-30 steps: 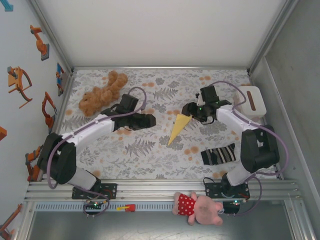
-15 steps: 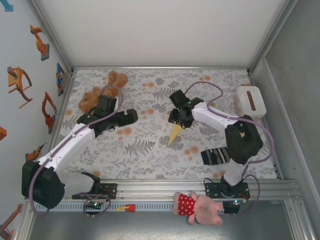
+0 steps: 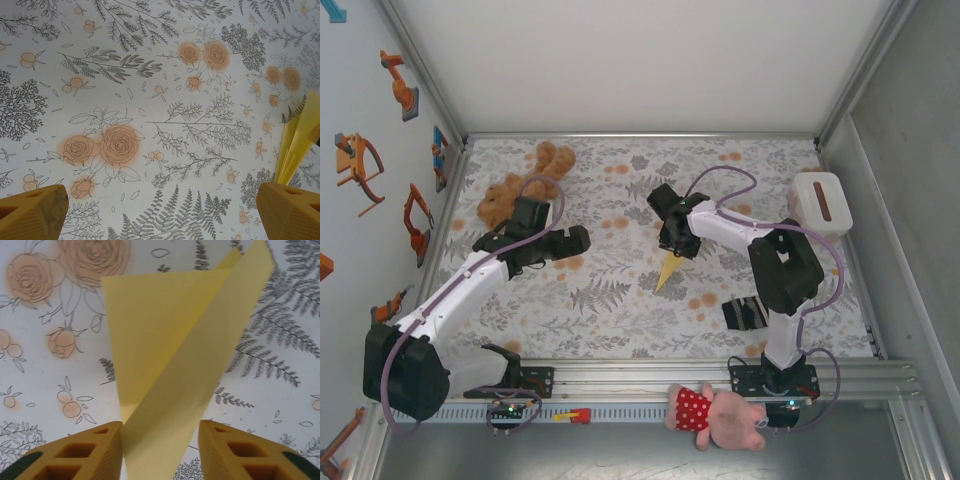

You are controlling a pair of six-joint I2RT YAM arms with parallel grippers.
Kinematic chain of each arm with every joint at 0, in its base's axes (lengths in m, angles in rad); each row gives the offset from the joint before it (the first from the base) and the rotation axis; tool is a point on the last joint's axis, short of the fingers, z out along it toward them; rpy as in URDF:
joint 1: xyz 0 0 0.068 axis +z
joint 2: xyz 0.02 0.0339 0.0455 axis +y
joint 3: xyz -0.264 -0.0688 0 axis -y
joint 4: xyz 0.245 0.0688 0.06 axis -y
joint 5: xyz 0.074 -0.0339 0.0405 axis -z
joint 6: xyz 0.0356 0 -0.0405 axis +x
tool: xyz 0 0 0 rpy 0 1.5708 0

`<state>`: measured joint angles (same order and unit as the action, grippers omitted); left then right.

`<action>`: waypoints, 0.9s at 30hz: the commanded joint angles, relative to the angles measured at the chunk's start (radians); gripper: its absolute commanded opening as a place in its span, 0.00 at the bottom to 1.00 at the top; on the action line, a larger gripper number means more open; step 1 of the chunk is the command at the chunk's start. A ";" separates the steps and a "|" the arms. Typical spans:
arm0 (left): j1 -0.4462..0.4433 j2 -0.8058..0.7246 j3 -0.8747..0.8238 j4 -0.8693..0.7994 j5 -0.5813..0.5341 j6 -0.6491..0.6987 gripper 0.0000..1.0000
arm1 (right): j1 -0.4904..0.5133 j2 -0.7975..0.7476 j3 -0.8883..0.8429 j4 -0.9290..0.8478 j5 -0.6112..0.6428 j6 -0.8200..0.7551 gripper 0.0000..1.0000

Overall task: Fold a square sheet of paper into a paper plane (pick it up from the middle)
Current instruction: Turn over the paper plane at the center of the table.

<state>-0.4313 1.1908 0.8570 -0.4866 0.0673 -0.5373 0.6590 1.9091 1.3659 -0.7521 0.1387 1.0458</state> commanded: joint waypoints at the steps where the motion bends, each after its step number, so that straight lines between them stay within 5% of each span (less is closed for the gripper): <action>1: 0.005 -0.026 -0.013 -0.001 -0.008 0.020 0.96 | 0.008 -0.004 0.024 -0.052 0.055 0.049 0.38; 10: 0.004 -0.021 -0.013 -0.001 -0.006 0.014 0.96 | 0.008 -0.001 0.027 -0.062 0.042 0.076 0.26; 16: 0.007 -0.017 -0.017 0.004 -0.006 -0.016 0.96 | 0.008 -0.041 0.019 -0.060 0.087 0.076 0.00; 22: 0.054 -0.019 -0.085 0.065 0.044 -0.091 0.96 | 0.008 -0.098 0.050 -0.012 0.096 -0.044 0.00; 27: 0.137 -0.020 -0.135 0.133 0.116 -0.160 0.96 | 0.008 -0.116 0.094 0.159 -0.094 -0.256 0.00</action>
<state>-0.3275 1.1858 0.7422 -0.4129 0.1238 -0.6346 0.6590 1.8309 1.4155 -0.7074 0.1371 0.9382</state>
